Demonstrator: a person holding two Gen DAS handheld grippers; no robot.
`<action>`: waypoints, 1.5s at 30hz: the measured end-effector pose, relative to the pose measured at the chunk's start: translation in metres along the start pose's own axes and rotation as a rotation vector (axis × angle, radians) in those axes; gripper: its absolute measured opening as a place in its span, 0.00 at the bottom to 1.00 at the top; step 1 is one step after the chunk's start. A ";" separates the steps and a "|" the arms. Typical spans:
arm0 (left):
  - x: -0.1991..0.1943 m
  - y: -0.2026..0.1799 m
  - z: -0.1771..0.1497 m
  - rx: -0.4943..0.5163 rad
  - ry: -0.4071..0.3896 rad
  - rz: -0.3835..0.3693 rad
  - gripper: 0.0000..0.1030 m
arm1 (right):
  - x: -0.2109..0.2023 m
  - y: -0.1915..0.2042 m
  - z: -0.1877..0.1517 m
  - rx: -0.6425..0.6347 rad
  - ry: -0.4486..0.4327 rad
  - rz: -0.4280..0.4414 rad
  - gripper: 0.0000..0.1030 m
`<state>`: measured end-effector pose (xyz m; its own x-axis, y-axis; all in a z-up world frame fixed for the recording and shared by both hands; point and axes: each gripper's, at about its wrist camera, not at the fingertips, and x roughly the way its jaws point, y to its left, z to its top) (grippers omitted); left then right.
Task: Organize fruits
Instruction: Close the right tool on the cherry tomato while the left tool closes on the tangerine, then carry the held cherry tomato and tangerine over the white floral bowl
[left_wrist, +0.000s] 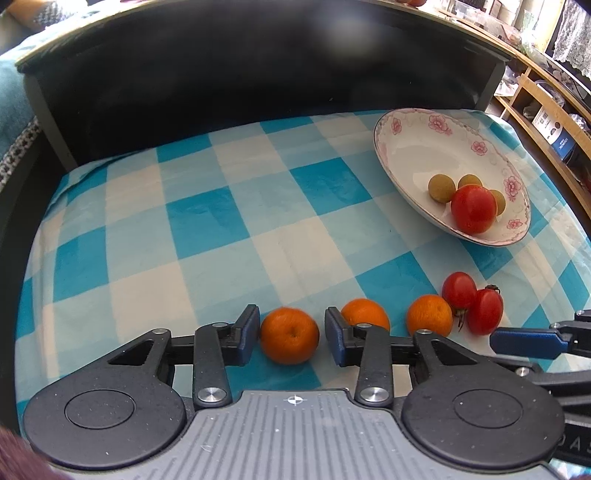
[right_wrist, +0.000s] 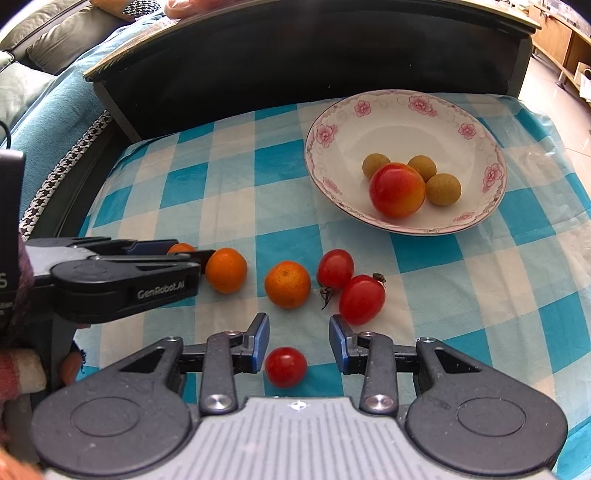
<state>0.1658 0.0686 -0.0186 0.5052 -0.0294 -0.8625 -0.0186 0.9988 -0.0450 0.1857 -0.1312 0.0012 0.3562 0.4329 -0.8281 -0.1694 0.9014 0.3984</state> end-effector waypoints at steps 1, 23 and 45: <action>0.000 -0.001 0.000 0.008 0.000 0.004 0.43 | 0.001 0.000 0.000 0.002 0.002 0.001 0.38; -0.011 -0.011 -0.020 0.085 0.017 -0.005 0.41 | 0.017 0.011 -0.013 -0.034 0.056 -0.003 0.38; -0.023 -0.026 -0.034 0.132 0.016 -0.027 0.40 | -0.001 0.006 -0.021 -0.105 0.006 -0.060 0.31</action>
<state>0.1251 0.0424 -0.0143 0.4905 -0.0563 -0.8696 0.1090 0.9940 -0.0029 0.1646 -0.1260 -0.0034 0.3633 0.3782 -0.8515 -0.2434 0.9207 0.3051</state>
